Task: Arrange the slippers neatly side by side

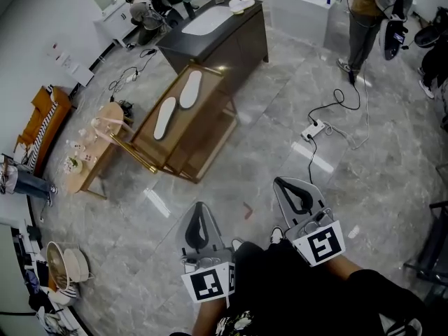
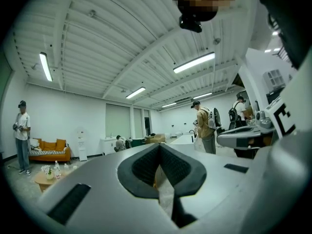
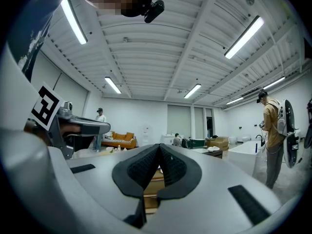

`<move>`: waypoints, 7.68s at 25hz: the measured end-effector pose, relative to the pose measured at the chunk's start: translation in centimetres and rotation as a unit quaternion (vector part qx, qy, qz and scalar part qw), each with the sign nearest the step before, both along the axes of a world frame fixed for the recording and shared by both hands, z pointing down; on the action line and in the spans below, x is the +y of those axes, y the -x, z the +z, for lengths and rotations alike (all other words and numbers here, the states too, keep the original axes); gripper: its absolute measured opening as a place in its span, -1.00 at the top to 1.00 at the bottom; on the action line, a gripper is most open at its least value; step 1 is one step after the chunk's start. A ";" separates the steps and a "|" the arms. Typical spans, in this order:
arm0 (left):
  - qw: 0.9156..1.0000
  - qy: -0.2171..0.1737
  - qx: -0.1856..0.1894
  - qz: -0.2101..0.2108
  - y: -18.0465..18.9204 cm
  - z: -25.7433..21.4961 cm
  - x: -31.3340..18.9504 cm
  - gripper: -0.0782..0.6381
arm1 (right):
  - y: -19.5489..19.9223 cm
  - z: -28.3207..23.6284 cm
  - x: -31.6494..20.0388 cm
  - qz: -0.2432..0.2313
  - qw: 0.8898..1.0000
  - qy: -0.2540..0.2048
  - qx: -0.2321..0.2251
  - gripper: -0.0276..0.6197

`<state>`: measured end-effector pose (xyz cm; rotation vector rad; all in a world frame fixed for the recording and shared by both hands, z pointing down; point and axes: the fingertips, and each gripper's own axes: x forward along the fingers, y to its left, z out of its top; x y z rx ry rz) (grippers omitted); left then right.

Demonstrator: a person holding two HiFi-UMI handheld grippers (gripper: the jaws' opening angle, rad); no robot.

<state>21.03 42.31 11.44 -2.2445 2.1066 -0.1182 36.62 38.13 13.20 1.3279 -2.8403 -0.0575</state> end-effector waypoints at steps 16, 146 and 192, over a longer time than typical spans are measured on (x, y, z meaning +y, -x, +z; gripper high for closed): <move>0.999 0.019 -0.012 -0.033 0.0 1.1 1.0 0.78 | -0.2 0.8 -0.7 -0.026 1.000 -0.001 -0.005 0.92; 0.991 0.075 0.022 -0.112 28.0 5.5 -45.1 0.78 | 28.0 4.6 -50.8 -0.120 0.990 0.029 0.070 0.92; 0.901 0.354 0.225 -0.109 24.6 32.6 -51.5 0.50 | 39.1 31.3 -55.7 -0.597 0.713 0.139 0.342 0.53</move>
